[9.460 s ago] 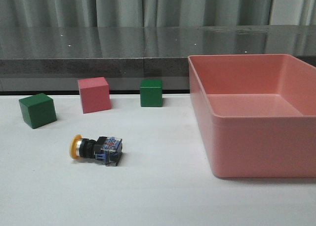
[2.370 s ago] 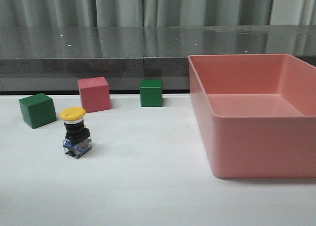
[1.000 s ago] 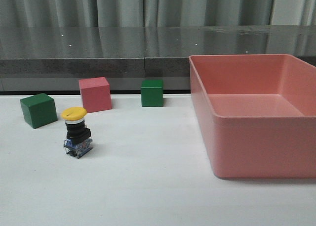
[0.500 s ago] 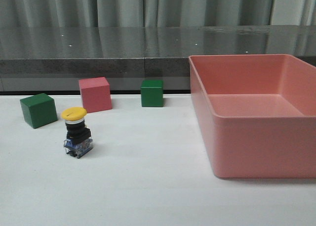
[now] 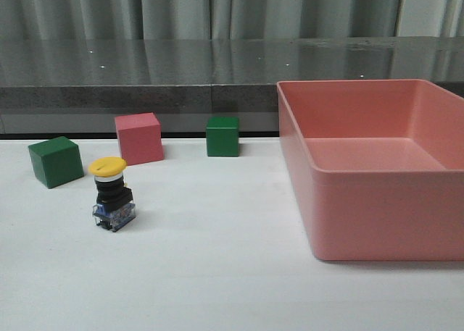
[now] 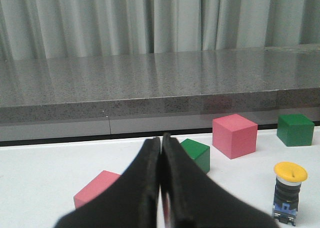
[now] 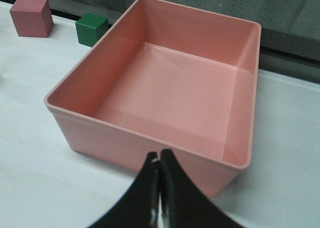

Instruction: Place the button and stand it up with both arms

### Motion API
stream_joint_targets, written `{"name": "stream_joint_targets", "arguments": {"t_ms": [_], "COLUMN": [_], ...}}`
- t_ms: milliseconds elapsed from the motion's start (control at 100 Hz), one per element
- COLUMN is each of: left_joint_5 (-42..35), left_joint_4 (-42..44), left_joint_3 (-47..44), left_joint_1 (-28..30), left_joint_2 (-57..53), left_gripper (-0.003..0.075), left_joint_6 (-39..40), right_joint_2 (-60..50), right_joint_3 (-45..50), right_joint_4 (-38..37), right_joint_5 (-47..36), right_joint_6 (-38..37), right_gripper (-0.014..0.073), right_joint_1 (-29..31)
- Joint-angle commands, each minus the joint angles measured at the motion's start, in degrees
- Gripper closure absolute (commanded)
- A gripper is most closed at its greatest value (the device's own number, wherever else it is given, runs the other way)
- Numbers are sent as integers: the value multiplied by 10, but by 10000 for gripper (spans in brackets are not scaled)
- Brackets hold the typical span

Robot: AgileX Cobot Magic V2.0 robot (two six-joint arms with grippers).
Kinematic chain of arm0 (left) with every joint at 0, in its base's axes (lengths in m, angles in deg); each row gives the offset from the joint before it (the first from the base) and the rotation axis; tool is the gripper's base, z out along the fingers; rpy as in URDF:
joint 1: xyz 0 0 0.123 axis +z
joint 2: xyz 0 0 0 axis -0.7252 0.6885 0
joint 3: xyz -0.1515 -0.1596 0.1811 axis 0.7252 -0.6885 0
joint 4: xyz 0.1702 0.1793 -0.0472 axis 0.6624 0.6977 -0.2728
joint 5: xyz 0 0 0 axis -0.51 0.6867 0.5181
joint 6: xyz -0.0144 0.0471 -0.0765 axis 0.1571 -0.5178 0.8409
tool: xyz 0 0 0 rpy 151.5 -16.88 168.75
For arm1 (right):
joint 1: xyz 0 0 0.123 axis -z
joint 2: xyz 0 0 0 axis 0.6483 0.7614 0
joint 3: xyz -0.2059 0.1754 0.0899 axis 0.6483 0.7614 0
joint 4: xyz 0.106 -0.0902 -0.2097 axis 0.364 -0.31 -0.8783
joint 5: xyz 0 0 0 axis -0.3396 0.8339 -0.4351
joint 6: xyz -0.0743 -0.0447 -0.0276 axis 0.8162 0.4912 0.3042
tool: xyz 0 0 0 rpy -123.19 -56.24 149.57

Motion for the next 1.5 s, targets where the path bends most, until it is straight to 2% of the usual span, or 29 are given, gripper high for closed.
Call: {"name": "stream_joint_targets", "arguments": {"t_ms": [0,480,550,670,790,910,1010,1060,1490], "left_joint_5": [-48,-48,-48,-48,-48,-48,-48,-48,-47], "left_joint_4": [-1,-1,-1,-1,-1,-1,-1,-1,-1], "left_joint_3": [-26,-26,-26,-26,-26,-26,-26,-26,-26], "left_joint_1": [3,3,3,3,3,3,3,3,3], "left_joint_2": [-17,-17,-17,-17,-17,-17,-17,-17,-17], "left_gripper": [740,740,740,739,739,740,740,740,740], "left_joint_6": [8,8,8,8,8,8,8,8,8], "right_joint_2": [5,5,-2,-53,-115,-165,-189,-187,-186], "right_joint_3": [-16,-12,-6,36,111,185,232,228,229], "right_joint_4": [9,8,-10,-41,-120,-172,-169,-165,-165], "right_joint_5": [-39,-39,-57,-132,-217,-276,-308,-287,-291], "right_joint_6": [0,0,-4,-94,-227,-296,-301,-301,-301], "right_gripper": [670,670,670,670,670,670,670,670,670], "right_joint_1": [3,3,3,3,3,3,3,3,3]}}
